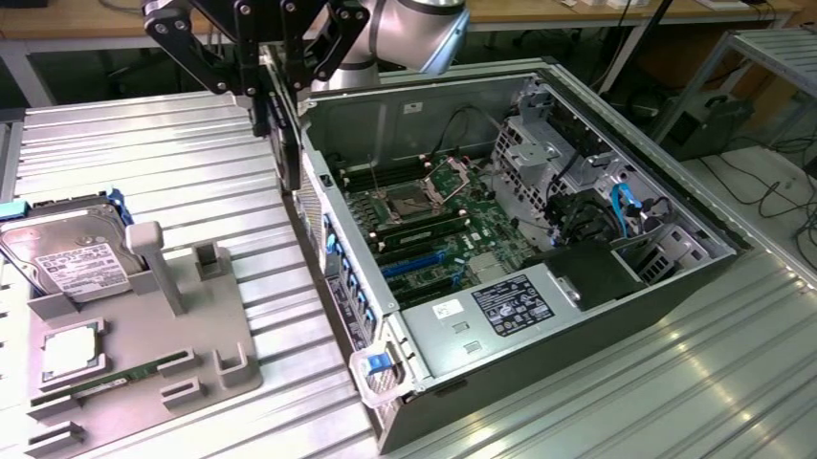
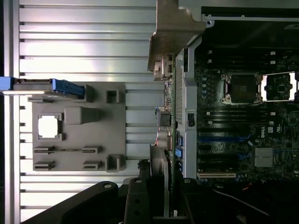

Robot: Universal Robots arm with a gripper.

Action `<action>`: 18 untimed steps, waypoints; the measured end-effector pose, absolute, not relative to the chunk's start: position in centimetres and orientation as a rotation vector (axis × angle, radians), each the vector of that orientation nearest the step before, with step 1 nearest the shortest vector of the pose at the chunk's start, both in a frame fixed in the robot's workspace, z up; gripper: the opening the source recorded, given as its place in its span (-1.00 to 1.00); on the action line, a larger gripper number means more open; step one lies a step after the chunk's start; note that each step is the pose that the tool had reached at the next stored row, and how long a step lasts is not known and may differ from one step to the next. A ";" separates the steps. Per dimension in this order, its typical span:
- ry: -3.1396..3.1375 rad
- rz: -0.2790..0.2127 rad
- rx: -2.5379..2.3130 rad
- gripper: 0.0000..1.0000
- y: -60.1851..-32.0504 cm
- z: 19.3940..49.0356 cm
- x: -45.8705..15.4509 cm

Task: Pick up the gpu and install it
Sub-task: 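Pick up the gpu and move the gpu toward the slot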

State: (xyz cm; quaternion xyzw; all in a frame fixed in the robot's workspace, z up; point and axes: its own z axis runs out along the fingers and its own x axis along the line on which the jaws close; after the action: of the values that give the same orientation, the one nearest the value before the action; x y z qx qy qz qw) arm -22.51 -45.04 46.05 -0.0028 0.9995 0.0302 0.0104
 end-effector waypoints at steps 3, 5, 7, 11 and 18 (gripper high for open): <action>3.119 0.094 -0.009 -0.44 -45.0 46.0 -22.2; 3.119 0.094 -0.009 -0.44 -45.0 46.0 -22.0; 3.119 0.094 -0.009 -0.44 -45.0 46.0 -21.7; 3.119 0.094 -0.009 -0.44 -45.0 46.0 -20.7; 3.119 0.094 -0.009 -0.44 -45.0 45.8 -18.3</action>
State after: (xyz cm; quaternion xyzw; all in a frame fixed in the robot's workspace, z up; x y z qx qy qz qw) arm -18.35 -45.04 45.78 -0.0030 0.9995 0.0302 0.0104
